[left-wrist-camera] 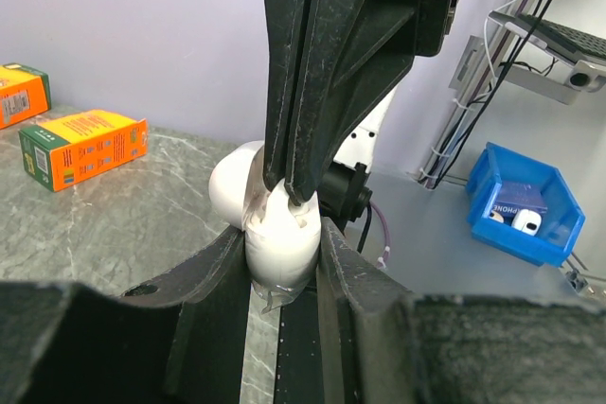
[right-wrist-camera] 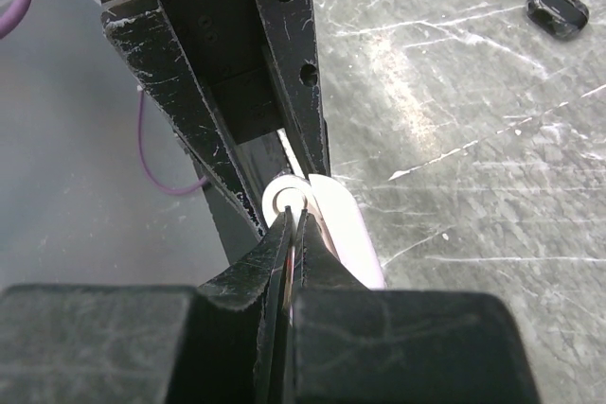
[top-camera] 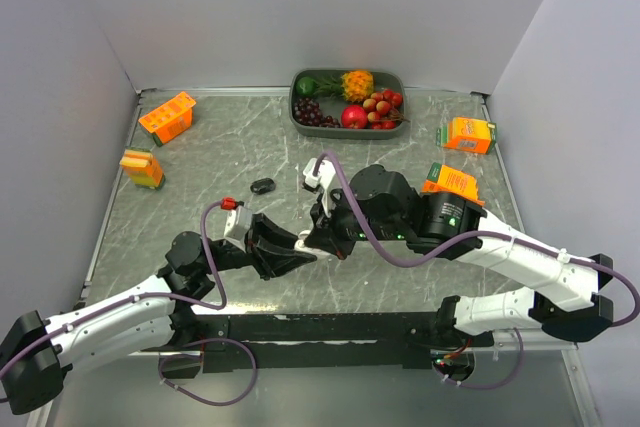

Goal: Insert the wireless bluetooth earbuds into the charging case
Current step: Adjust the earbud with the charging case.

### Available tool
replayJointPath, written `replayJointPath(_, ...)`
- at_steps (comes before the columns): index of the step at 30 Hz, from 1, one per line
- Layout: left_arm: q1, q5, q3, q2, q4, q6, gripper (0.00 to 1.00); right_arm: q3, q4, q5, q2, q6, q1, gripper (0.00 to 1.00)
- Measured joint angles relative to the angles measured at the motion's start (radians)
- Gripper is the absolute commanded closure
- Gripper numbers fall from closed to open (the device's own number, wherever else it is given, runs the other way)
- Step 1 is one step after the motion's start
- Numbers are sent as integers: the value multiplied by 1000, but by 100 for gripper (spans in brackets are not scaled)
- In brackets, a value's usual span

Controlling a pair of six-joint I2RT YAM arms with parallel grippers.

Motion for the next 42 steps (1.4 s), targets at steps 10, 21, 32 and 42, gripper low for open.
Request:
replayJointPath(10,0,-9,0,-2,-2,0,99,-15,19,8,-10,11,0,100)
replayJointPath(21,-2,-28,-4,-27,-14,9,99,-19,35,-5,-11,5,5,100)
replayJointPath(32,-4,-30,-4,-20,-17,16,99,-18,32,26,-11,-13,21,100)
replayJointPath(42,-4,-31,-4,1,2,16,99,-13,15,56,-11,-16,25,100)
